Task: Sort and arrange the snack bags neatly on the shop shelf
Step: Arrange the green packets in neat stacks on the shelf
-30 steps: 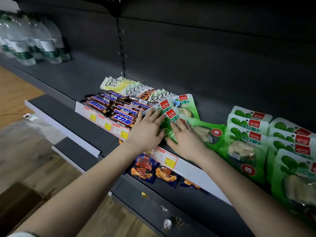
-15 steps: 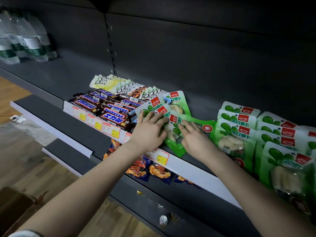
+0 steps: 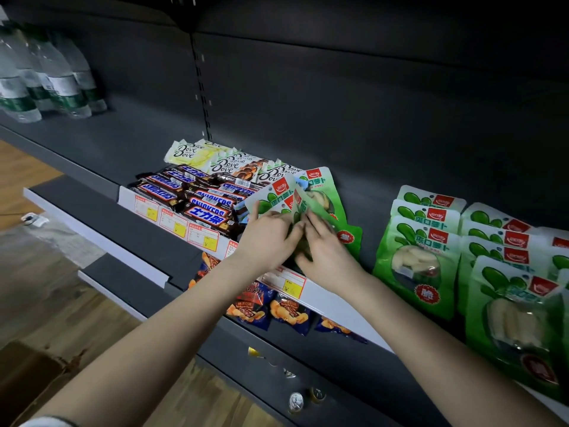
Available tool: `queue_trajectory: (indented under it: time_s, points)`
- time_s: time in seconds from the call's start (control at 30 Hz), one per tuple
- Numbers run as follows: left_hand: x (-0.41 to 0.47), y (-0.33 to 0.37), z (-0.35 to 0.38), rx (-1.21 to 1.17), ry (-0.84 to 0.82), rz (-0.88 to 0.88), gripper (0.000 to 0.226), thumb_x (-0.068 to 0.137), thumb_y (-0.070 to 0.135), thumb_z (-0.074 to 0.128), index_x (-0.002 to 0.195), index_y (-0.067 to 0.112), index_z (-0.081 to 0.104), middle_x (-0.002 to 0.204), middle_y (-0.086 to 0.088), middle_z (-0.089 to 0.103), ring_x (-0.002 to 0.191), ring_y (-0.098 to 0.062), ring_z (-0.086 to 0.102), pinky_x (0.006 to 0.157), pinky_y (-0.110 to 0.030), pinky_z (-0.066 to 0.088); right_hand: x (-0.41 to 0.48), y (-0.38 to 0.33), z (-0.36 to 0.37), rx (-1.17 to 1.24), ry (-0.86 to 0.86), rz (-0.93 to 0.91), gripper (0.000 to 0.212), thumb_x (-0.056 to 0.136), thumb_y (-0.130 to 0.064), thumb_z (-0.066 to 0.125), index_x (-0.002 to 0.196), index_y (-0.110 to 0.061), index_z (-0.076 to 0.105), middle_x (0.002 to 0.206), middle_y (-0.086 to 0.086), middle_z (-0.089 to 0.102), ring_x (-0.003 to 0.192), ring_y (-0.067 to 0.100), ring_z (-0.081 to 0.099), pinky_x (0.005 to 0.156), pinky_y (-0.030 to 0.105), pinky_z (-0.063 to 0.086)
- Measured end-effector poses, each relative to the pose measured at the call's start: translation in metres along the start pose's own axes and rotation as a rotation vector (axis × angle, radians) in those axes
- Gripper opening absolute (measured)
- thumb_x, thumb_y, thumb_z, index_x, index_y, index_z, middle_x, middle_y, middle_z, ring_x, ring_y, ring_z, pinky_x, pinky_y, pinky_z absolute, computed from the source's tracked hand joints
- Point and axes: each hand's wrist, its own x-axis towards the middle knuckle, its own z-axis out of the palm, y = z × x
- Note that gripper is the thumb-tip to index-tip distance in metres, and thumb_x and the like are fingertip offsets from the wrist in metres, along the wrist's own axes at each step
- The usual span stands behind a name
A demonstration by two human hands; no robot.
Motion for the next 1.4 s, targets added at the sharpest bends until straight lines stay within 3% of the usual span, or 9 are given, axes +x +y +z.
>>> queue_trajectory:
  time_s: [0.17,0.23,0.37,0.57,0.73,0.9,1.0,1.2,1.4]
  points:
    - [-0.002,0.001,-0.002,-0.067,0.141,0.035,0.022,0.099,0.021,0.035,0.090,0.010,0.052,0.074,-0.012,0.063,0.079,-0.031,0.060,0.104,-0.043,0.032,-0.009,0.014,-0.011,0.051,0.092,-0.056,0.064,0.092,-0.036,0.051,0.147,-0.014,0.028,0.158,-0.002,0.012,0.143,0.020,0.015,0.116,0.037,0.021]
    - [0.000,0.003,-0.004,-0.236,0.204,-0.011,0.023,0.100,0.019,0.037,0.097,0.004,0.054,0.067,-0.014,0.060,0.066,-0.034,0.058,0.075,-0.040,0.047,-0.010,0.021,-0.017,0.024,0.139,-0.068,0.065,0.091,-0.039,0.051,0.148,-0.018,0.027,0.157,-0.002,0.013,0.142,0.021,0.016,0.114,0.041,0.026]
    - [0.007,0.007,-0.009,-0.455,0.263,-0.110,0.018,0.101,0.018,0.038,0.103,0.007,0.052,0.060,0.000,0.050,0.052,-0.017,0.047,0.047,-0.026,0.032,-0.010,0.031,-0.026,0.025,0.213,-0.036,0.068,0.088,-0.041,0.054,0.147,-0.031,0.022,0.157,-0.001,0.006,0.140,0.030,0.021,0.107,0.048,0.034]
    - [0.013,0.014,-0.012,-0.724,0.284,-0.200,0.018,0.101,0.021,0.039,0.099,0.008,0.052,0.085,-0.010,0.061,0.075,-0.019,0.052,0.069,-0.031,0.041,-0.014,0.037,-0.026,0.110,0.311,-0.104,0.073,0.083,-0.029,0.068,0.145,-0.035,0.029,0.157,0.005,-0.004,0.136,0.029,0.033,0.104,0.038,0.041]
    - [0.018,0.016,-0.009,-0.753,0.278,-0.200,0.021,0.101,0.024,0.039,0.093,0.008,0.051,0.074,0.003,0.053,0.067,-0.010,0.047,0.062,-0.029,0.033,-0.019,0.043,-0.031,0.118,0.413,-0.099,0.064,0.079,-0.012,0.073,0.137,-0.025,0.048,0.154,0.008,0.013,0.125,0.027,0.042,0.089,0.003,0.034]
    - [0.026,0.032,0.002,-0.763,0.262,-0.147,0.020,0.099,0.021,0.044,0.079,0.018,0.045,0.064,0.005,0.048,0.056,-0.001,0.045,0.057,-0.031,0.030,-0.034,0.047,-0.041,0.030,0.407,-0.016,0.058,0.082,-0.013,0.070,0.136,-0.018,0.049,0.152,0.009,0.019,0.131,0.029,0.036,0.104,0.039,0.042]
    - [0.033,0.049,0.008,-0.809,0.181,-0.108,0.004,0.094,0.017,0.053,0.095,0.013,0.053,0.080,-0.009,0.063,0.071,-0.017,0.059,0.069,-0.037,0.046,-0.049,0.054,-0.047,-0.011,0.396,0.045,0.058,0.084,-0.015,0.068,0.138,-0.016,0.047,0.153,0.010,0.016,0.139,0.027,0.025,0.111,0.041,0.033]
    - [0.036,0.086,0.027,-0.730,0.058,0.018,0.032,0.087,0.016,0.062,0.116,0.013,0.049,0.091,0.003,0.062,0.088,-0.021,0.061,0.078,-0.031,0.048,-0.089,0.071,-0.054,-0.080,0.358,0.188,0.055,0.087,-0.015,0.064,0.139,-0.018,0.045,0.156,0.006,0.007,0.145,0.023,0.011,0.116,0.039,0.023]
    - [0.030,0.118,0.047,-0.656,-0.139,0.212,0.045,0.086,0.015,0.061,0.127,0.018,0.042,0.103,-0.001,0.065,0.095,-0.023,0.062,0.074,-0.026,0.044,-0.126,0.088,-0.062,-0.132,0.300,0.348,0.052,0.090,-0.006,0.058,0.139,-0.016,0.044,0.156,0.007,0.008,0.138,0.024,0.028,0.117,0.026,0.012]
